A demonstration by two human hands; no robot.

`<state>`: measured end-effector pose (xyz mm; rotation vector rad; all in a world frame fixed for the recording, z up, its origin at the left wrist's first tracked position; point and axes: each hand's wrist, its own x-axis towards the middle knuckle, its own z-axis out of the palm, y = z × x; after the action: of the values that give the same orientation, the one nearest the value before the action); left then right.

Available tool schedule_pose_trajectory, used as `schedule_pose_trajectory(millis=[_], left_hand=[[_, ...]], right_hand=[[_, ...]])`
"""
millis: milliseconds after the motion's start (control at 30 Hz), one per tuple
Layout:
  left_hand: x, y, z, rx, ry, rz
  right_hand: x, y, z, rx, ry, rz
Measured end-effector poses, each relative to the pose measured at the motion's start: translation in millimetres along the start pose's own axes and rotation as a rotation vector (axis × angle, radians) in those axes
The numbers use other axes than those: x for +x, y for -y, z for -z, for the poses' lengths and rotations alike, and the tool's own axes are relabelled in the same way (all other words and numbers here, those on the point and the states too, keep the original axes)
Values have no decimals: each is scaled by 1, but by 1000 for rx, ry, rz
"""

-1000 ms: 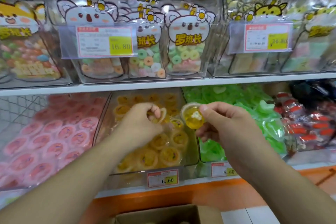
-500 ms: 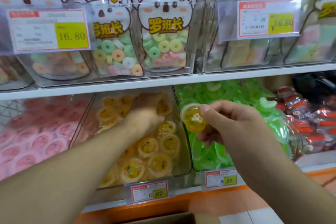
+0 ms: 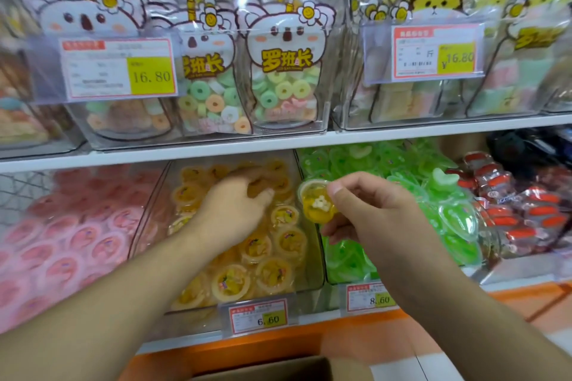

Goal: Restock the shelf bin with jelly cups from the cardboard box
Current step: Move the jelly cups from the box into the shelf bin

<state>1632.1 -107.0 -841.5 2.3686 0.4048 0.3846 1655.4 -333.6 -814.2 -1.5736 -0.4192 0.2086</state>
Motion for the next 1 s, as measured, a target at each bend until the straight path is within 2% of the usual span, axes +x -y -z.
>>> schedule_pose_trajectory(millis=[67, 167, 267, 333, 400, 567, 667, 733, 833, 1000], left_hand=[[-28, -13, 14, -281, -29, 112], [-73, -24, 39, -718, 71, 303], [-105, -11, 59, -940, 117, 372], [-117, 4, 73, -1043, 49, 388], [-126, 18, 85, -1050, -8, 377], [-134, 33, 104, -824, -69, 291], [-132, 55, 112, -298, -214, 128], [-133, 65, 118, 12, -238, 33], [-137, 73, 120, 180, -141, -34], [-143, 87, 117, 318, -10, -57]], right_hand=[[-3, 3, -9, -69, 31, 87], [-10, 2, -30, -232, 110, 191], [-19, -6, -60, -296, 231, 216], [-26, -9, -81, -260, 325, 203], [-30, -9, -98, -240, 369, 185], [-29, -5, -131, -368, 343, 139], [-23, -3, -146, -541, 268, 86], [-11, -11, -157, -569, 212, 89], [7, -25, -174, -626, 175, 94], [23, -37, -190, -739, 196, 181]])
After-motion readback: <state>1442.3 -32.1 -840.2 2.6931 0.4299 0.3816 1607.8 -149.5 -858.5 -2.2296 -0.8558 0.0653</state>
